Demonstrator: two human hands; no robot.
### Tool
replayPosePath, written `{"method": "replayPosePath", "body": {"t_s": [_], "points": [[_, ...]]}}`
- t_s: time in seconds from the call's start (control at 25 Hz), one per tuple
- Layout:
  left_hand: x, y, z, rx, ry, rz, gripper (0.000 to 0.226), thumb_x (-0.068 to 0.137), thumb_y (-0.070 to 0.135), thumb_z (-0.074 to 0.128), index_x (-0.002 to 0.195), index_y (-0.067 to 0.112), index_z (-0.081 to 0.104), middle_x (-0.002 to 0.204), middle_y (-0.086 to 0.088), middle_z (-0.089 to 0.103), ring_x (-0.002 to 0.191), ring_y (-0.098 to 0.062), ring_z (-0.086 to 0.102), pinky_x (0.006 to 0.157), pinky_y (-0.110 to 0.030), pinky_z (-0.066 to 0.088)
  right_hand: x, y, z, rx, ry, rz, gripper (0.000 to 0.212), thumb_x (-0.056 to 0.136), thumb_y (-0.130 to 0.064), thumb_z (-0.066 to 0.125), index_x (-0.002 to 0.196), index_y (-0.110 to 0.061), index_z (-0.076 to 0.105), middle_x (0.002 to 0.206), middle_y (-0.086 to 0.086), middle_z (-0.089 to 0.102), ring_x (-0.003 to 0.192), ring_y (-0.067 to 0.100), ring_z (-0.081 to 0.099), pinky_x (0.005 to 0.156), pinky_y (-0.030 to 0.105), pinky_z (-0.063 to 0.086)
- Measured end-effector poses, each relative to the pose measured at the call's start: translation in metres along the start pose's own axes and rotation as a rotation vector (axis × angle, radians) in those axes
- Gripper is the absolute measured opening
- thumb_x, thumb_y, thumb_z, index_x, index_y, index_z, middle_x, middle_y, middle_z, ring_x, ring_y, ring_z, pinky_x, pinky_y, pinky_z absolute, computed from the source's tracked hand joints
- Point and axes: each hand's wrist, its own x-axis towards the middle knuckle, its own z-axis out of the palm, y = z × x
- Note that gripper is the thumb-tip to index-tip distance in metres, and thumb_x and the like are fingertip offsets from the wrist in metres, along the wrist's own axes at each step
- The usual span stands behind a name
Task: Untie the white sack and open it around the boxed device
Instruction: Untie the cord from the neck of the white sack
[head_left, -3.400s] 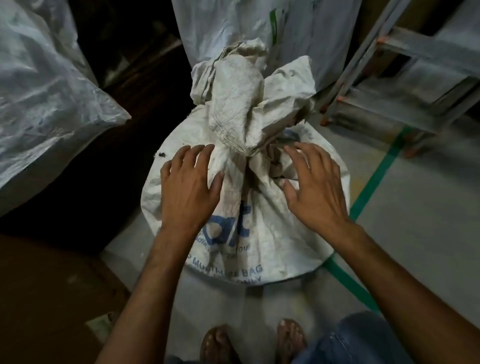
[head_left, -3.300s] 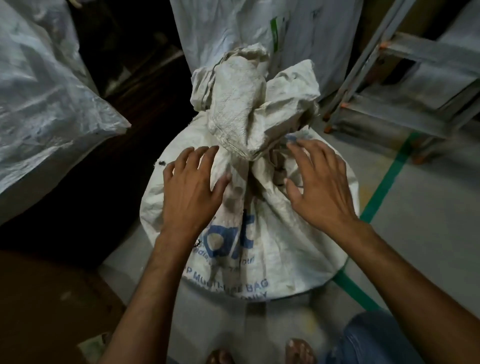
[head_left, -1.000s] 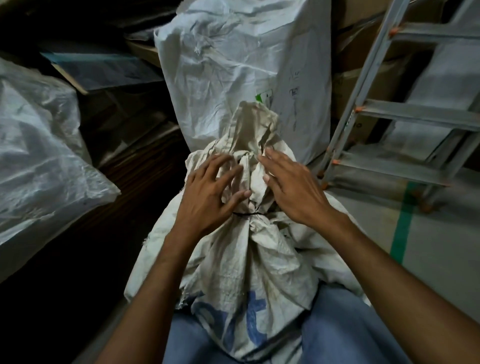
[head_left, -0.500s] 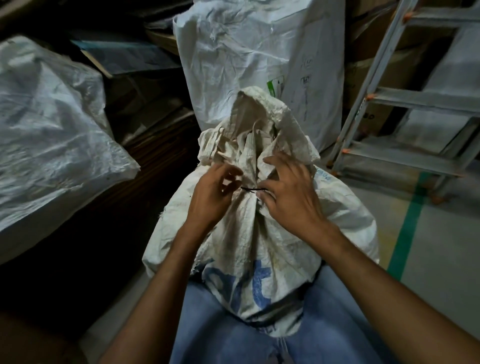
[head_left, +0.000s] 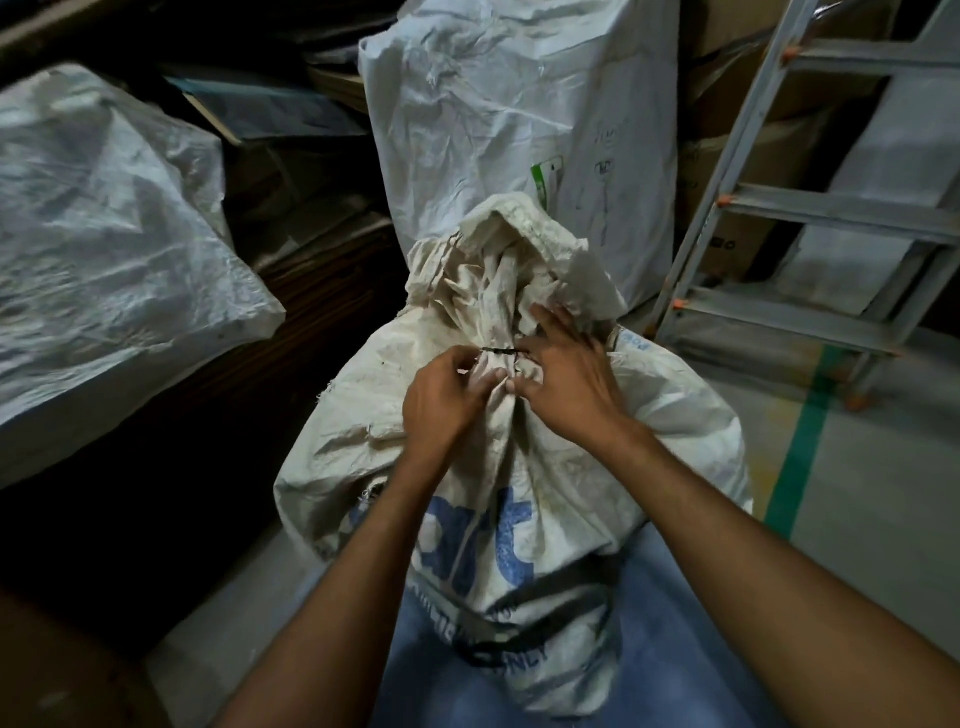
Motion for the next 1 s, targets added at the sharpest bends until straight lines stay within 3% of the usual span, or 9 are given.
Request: {"method": "replayPosePath", "body": {"t_s": [0.12,0.24,0.44,0.52,0.64,0.8,0.88,0.96,1.0], "points": [[0.003,-0.001,0.022,-0.046,0.018,-0.014,0.039,0.083,0.052,0.075,0.114,0.031,0.066,0.107,0.011,0.072,0.097,-0.012,0.067,0.074,-0.031,0.053,0.005,0.012,0.018,0.113,0.009,0.054,0.044,0.076,-0.030,0.082,0.116,-0.019,0.069,0.157,-0.005,0.043,0.144,0.020,0.040,0.111,0.044,0.041],[0.007,-0.002,0.025,-0.061,0.019,0.027,0.045,0.081,0.056,0.076,0.117,0.035,0.061,0.104,0.014,0.071,0.092,-0.007,0.066,0.073,-0.029,0.053,0.009,0.014,0.012,0.189,-0.039,0.134,0.043,0.077,-0.028,0.081,0.117,-0.019,0.071,0.143,-0.005,0.055,0.124,0.022,0.058,0.099,0.035,0.050],[0.020,-0.001,0.014,0.099,0.002,0.252,0.062,0.078,0.060,0.075,0.133,0.041,0.054,0.127,0.011,0.060,0.101,-0.011,0.064,0.076,-0.034,0.056,-0.009,-0.022,-0.007,0.156,0.496,0.207,0.038,0.076,-0.006,0.073,0.107,-0.026,0.076,0.115,-0.009,0.071,0.104,0.017,0.063,0.090,0.033,0.053],[0.026,-0.005,0.011,0.099,-0.012,0.318,0.058,0.080,0.062,0.070,0.132,0.039,0.058,0.128,0.011,0.062,0.109,-0.013,0.062,0.085,-0.041,0.055,-0.013,-0.030,-0.002,0.261,0.410,0.093,0.044,0.076,0.002,0.071,0.111,-0.024,0.076,0.115,-0.008,0.071,0.105,0.013,0.064,0.092,0.030,0.054],[0.034,-0.015,0.000,-0.042,-0.070,0.322,0.039,0.088,0.052,0.069,0.123,0.035,0.068,0.121,0.015,0.071,0.113,-0.005,0.064,0.096,-0.039,0.053,-0.006,-0.020,-0.002,0.434,0.245,0.123,0.037,0.083,-0.015,0.076,0.118,-0.025,0.075,0.121,-0.011,0.072,0.107,0.004,0.066,0.096,0.026,0.055],[0.035,-0.020,0.000,-0.042,0.036,0.418,0.018,0.091,0.039,0.073,0.105,0.030,0.079,0.106,0.010,0.076,0.094,-0.006,0.071,0.083,-0.030,0.057,-0.002,-0.011,0.003,0.288,0.248,0.074,0.025,0.095,-0.038,0.066,0.109,-0.023,0.080,0.115,-0.008,0.075,0.101,0.007,0.068,0.088,0.028,0.056],[0.036,-0.019,0.008,-0.062,0.058,0.410,0.017,0.092,0.037,0.073,0.103,0.026,0.080,0.100,0.009,0.076,0.087,-0.006,0.071,0.078,-0.026,0.057,-0.003,-0.015,0.003,0.241,0.252,0.088,0.030,0.099,-0.041,0.058,0.092,-0.024,0.081,0.100,-0.009,0.076,0.088,0.009,0.069,0.075,0.029,0.055],[0.039,-0.020,0.014,-0.073,0.064,0.380,0.014,0.091,0.036,0.074,0.102,0.028,0.079,0.097,0.009,0.076,0.086,-0.006,0.070,0.075,-0.023,0.056,-0.001,-0.019,0.000,0.218,0.244,0.158,0.049,0.102,-0.047,0.052,0.061,-0.024,0.065,0.071,-0.008,0.066,0.065,0.009,0.061,0.057,0.028,0.042],[0.040,-0.021,0.016,-0.055,0.073,0.388,0.014,0.090,0.037,0.075,0.102,0.030,0.079,0.097,0.009,0.075,0.086,-0.006,0.070,0.073,-0.023,0.056,0.000,-0.020,-0.003,0.196,0.234,0.187,0.052,0.101,-0.050,0.052,0.057,-0.025,0.059,0.065,-0.008,0.062,0.061,0.009,0.058,0.054,0.028,0.038]]}}
